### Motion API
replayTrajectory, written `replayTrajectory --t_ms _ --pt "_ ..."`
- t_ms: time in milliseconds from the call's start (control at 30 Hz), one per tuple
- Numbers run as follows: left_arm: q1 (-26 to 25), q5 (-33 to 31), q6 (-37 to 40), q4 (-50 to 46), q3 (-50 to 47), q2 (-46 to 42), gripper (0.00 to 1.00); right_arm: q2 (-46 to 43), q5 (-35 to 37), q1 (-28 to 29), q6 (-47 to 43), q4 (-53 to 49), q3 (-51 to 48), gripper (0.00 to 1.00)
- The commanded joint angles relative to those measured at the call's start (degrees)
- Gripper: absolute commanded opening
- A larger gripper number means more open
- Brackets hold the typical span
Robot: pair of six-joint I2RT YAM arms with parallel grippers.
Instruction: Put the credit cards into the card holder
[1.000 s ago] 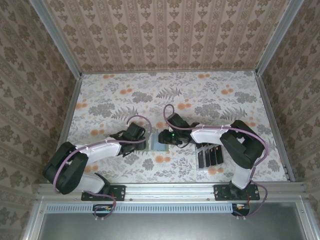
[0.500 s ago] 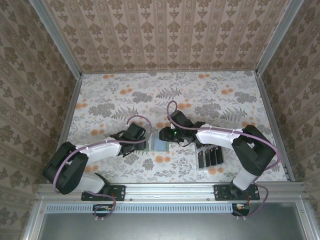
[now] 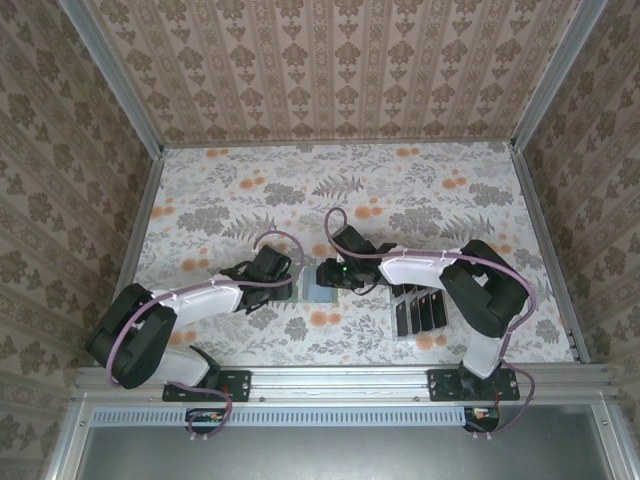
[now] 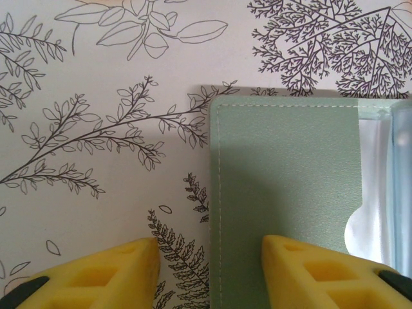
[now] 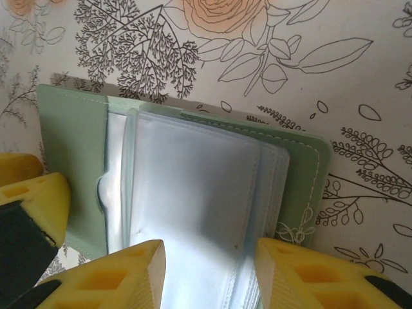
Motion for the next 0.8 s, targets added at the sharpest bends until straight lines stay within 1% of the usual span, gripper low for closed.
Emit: replayTrajectory --t_ms 0,267,467,600,767 --pt "-0.6 2.1 -1.5 1.9 -1.6 1.5 0.50 1.6 -0.8 0.4 0.5 0.4 0.9 0.46" --pt "-0.9 2.6 -1.7 2.8 -2.1 2.4 0.49 4.2 -5.7 0.4 2.8 5.6 0.8 0.47" --pt "-1.2 2.7 -2.0 2.8 -2.1 1.9 0.49 3.6 -8.4 0.4 4.5 8.9 1.0 0.47" --pt "-1.2 2.2 -2.2 1.9 -1.8 0.6 0.49 3.0 -9.3 0.5 5.2 9.2 1.5 0.47" --pt "-0.8 1.7 -3.4 0.8 -2.0 -3.0 0.51 2.7 -9.4 0.7 5.4 8.8 2.4 0.47"
